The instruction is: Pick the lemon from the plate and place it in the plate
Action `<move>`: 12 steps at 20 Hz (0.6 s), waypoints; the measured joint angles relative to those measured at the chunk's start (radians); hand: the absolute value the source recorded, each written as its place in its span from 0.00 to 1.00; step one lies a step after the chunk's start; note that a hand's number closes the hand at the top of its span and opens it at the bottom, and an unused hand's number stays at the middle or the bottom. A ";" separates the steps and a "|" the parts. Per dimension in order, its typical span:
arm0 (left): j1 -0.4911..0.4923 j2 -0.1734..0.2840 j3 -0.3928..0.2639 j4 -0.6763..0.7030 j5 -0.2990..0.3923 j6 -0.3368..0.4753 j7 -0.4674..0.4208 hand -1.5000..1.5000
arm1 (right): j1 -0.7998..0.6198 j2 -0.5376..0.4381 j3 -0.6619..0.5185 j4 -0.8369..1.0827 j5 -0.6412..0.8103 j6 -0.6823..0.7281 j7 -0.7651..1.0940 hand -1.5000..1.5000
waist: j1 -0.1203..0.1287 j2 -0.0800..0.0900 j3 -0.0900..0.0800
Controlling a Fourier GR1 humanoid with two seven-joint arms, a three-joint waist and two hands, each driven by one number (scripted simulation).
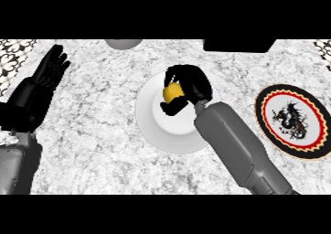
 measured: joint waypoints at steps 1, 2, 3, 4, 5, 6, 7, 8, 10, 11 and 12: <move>-0.015 -0.005 -0.007 -0.004 -0.004 0.006 0.017 0.50 | -0.019 0.001 0.019 0.036 -0.032 -0.026 0.011 0.00 | 0.005 0.001 0.000; -0.017 -0.002 -0.007 -0.008 0.000 -0.001 0.022 0.50 | -0.028 0.001 0.041 0.070 -0.065 -0.055 0.011 0.00 | 0.010 0.001 0.000; -0.029 -0.004 -0.009 0.000 -0.006 0.003 0.023 0.50 | -0.047 0.002 0.043 0.107 -0.096 -0.061 -0.003 0.00 | 0.010 0.002 0.000; -0.028 -0.014 -0.018 0.001 -0.014 0.010 0.019 0.50 | -0.058 0.002 0.054 0.134 -0.134 -0.072 -0.016 0.00 | 0.014 0.003 0.000; -0.034 -0.016 -0.019 0.011 -0.015 0.009 0.014 0.50 | -0.071 0.002 0.064 0.156 -0.172 -0.078 -0.030 0.00 | 0.016 0.004 0.000; -0.028 -0.019 -0.025 0.000 -0.017 0.008 0.015 0.50 | -0.084 0.002 0.060 0.181 -0.206 -0.084 -0.052 0.00 | 0.021 0.005 0.000; -0.033 -0.015 -0.022 -0.006 -0.012 0.003 0.021 0.50 | -0.093 0.002 0.063 0.200 -0.240 -0.093 -0.074 0.00 | 0.025 0.006 0.001; -0.042 -0.016 -0.022 0.003 -0.014 0.005 0.022 0.50 | -0.087 0.003 0.069 0.207 -0.275 -0.107 -0.103 0.00 | 0.025 0.006 0.001; -0.035 -0.022 -0.031 -0.019 -0.017 0.007 0.037 0.50 | -0.093 0.003 0.073 0.221 -0.338 -0.136 -0.147 0.00 | 0.027 0.005 0.001; -0.029 -0.022 -0.029 -0.011 -0.017 0.005 0.027 0.50 | -0.100 0.003 0.073 0.219 -0.370 -0.152 -0.160 0.00 | 0.027 0.006 0.001; -0.026 -0.023 -0.030 -0.014 -0.016 0.003 0.026 0.50 | -0.103 0.003 0.072 0.215 -0.402 -0.175 -0.172 0.00 | 0.028 0.005 0.001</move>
